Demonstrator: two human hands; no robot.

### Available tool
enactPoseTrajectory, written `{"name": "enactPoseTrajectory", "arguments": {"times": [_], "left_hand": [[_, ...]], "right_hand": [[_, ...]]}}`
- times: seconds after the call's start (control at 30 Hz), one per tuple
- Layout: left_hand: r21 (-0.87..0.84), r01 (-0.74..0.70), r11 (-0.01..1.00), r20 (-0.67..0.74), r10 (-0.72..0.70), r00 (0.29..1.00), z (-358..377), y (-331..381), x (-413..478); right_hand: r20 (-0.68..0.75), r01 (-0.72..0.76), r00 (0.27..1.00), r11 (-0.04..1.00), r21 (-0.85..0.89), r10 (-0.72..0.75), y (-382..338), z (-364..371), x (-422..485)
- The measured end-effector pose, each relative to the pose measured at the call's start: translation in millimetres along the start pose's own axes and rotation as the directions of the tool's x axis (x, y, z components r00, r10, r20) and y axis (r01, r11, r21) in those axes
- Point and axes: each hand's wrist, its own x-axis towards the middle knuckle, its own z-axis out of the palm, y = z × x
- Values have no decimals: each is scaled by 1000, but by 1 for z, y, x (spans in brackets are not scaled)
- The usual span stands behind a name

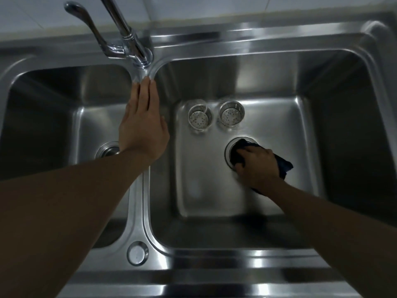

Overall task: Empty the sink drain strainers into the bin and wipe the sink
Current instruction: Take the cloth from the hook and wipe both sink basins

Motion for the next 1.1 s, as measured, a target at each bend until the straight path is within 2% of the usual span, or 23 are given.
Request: {"name": "enactPoseTrajectory", "arguments": {"times": [0.07, 0.13, 0.2, 0.27, 0.33, 0.4, 0.43, 0.47, 0.53, 0.63, 0.67, 0.73, 0.77, 0.8, 0.83, 0.9, 0.93, 1.0, 1.1], "left_hand": [[4, 2, 1000, -2, -2, 1000, 0, 0, 0], [6, 2, 1000, -1, -2, 1000, 0, 0, 0], [5, 0, 1000, -3, 0, 1000, 0, 0, 0], [2, 3, 1000, -4, -3, 1000, 0, 0, 0], [6, 7, 1000, 3, -7, 1000, -1, 1, 0], [8, 8, 1000, 10, -8, 1000, -1, 2, 0], [5, 6, 1000, 10, -6, 1000, -2, 2, 0], [0, 7, 1000, 12, -7, 1000, -2, 2, -1], [-5, 13, 1000, 12, -13, 1000, -4, 3, -1], [-4, 17, 1000, 4, -17, 1000, -3, 3, -1], [2, 16, 1000, 5, -16, 1000, -2, 3, 0], [8, 15, 1000, 14, -15, 1000, -1, 2, 0], [7, 14, 1000, 15, -14, 1000, 0, 1, 1], [6, 14, 1000, 14, -14, 1000, 0, 0, 1], [4, 13, 1000, 12, -13, 1000, 0, 0, 1], [4, 12, 1000, 7, -12, 1000, 0, 0, 1], [5, 13, 1000, 3, -13, 1000, 0, 1, 1], [7, 13, 1000, -1, -13, 1000, 0, 1, 1], [2, 13, 1000, -1, -13, 1000, -1, 2, 1]], "right_hand": [[155, -127, 980, 992, -17, 128, -19, -8, 15], [304, -276, 919, 960, 46, 250, -27, -14, 27], [319, -310, 913, 942, 131, 256, -25, -10, 23], [155, -152, 980, 971, 186, 124, -20, 0, -2], [3, 135, 990, 966, 220, -139, -11, 12, -34], [-20, 439, 898, 888, 136, -440, 5, 17, -46], [5, 525, 850, 848, 78, -527, 16, 16, -45], [4, 552, 834, 833, 28, -552, 26, 15, -40], [-119, 465, 880, 885, 25, -459, 47, 10, -25], [-288, 113, 956, 980, 164, -62, 76, 1, -2], [-304, -57, 944, 974, 221, 124, 81, -3, 9], [-260, -367, 842, 855, 367, 473, 83, -13, 32], [-230, -425, 811, 812, 401, 538, 80, -18, 42], [-229, -400, 828, 825, 399, 512, 76, -20, 45], [-244, -307, 879, 878, 368, 410, 71, -20, 42], [-238, -69, 962, 962, 264, 134, 60, -11, 21], [-231, 40, 973, 971, 238, 16, 54, -5, 5], [-209, 237, 960, 935, 265, -184, 41, 8, -23], [-162, 462, 887, 821, 336, -433, 17, 21, -30]]}}
